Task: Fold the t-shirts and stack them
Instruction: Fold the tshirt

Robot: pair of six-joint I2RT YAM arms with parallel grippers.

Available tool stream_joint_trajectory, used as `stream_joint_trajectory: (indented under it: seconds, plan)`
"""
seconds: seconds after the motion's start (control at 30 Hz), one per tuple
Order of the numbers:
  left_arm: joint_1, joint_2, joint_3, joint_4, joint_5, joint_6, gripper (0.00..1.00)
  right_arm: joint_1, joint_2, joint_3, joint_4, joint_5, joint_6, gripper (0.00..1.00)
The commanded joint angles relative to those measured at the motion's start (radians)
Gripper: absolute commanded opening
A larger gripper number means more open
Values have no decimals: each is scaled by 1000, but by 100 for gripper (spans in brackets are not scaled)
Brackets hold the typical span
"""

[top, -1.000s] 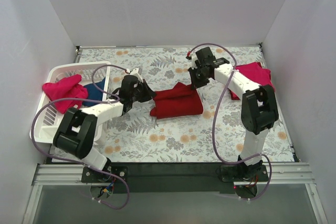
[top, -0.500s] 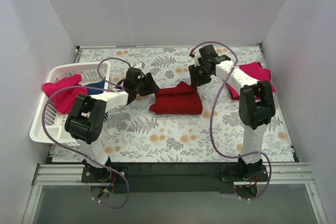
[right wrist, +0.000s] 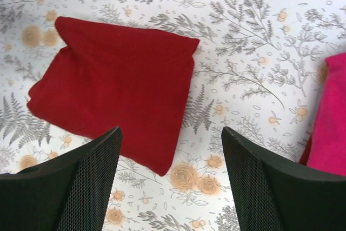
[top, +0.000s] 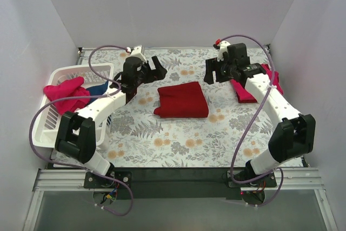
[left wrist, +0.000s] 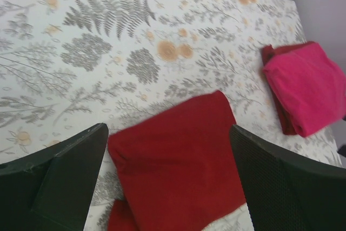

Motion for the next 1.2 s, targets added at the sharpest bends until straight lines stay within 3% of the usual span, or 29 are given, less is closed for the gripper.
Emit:
stream_joint_trajectory:
  seconds: [0.0, 0.13, 0.2, 0.4, 0.8, 1.17]
  plan:
    - [-63, -73, -81, 5, 65, -13, 87, 2, -8, -66, 80, -86, 28, 68]
    - [-112, -70, -122, 23, 85, -26, 87, -2, -9, -135, 101, -103, 34, 70]
    - [-118, -57, -141, 20, 91, -36, 87, -25, -14, -190, 119, -182, 40, 72]
    - [-132, -54, -246, 35, 146, -79, 87, -97, -46, -354, 253, -368, 72, 76]
    - [-163, 28, -402, 78, 151, -125, 85, -188, 55, -561, 535, -548, 172, 81]
    - [-163, 133, -395, 69, 166, -98, 68, -194, 225, -567, 739, -663, 291, 83]
